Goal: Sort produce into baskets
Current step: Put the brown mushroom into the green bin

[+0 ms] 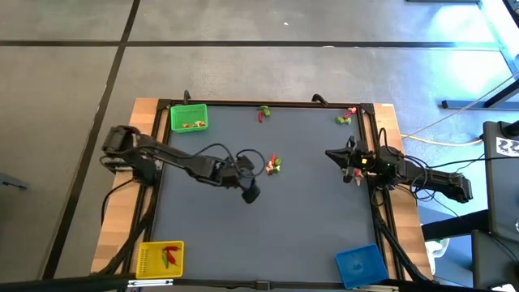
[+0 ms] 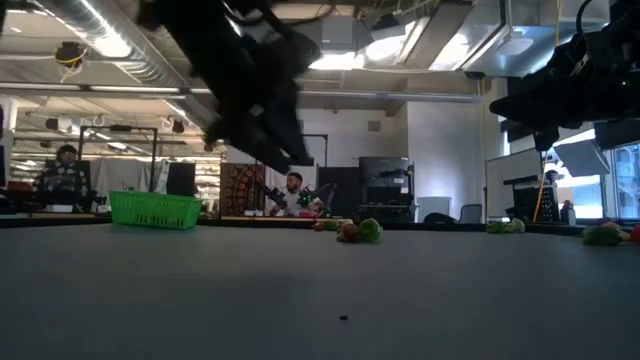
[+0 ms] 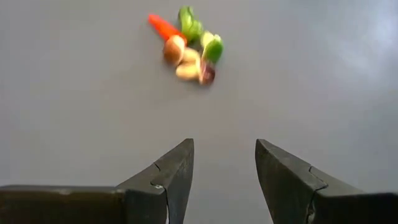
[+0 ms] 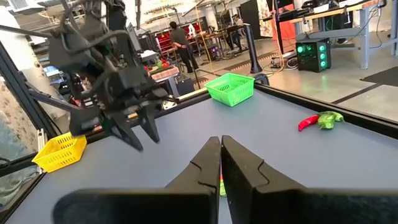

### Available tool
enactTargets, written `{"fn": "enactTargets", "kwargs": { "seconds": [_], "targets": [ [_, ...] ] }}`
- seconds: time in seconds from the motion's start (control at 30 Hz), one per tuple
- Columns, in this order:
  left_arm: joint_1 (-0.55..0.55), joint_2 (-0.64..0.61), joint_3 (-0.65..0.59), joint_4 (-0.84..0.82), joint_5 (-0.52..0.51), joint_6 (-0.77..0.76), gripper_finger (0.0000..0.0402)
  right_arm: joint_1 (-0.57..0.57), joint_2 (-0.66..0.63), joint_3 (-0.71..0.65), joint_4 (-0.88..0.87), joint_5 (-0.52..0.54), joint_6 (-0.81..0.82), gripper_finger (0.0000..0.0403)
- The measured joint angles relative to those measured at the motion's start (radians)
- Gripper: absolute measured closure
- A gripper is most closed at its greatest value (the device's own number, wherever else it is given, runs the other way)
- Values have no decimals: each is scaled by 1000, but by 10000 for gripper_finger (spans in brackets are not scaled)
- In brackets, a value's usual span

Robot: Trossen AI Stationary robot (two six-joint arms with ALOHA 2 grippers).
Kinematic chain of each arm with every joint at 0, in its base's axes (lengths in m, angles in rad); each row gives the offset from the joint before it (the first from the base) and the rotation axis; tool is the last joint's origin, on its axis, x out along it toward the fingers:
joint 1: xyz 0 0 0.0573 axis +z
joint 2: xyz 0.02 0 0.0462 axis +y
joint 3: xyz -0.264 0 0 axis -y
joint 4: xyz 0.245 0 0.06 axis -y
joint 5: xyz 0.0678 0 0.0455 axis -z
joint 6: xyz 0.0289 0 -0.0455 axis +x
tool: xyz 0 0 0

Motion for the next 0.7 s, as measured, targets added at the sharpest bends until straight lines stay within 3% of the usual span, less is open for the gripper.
{"fn": "enactTargets", "kwargs": {
  "seconds": [0.37, 0.7],
  "targets": [
    [111, 293, 0, 495, -7, 111, 235, 0, 0, 0, -1, 19, -1, 386],
    [138, 350, 1, 526, -11, 117, 238, 0, 0, 0, -2, 20, -2, 386]
  ]
}}
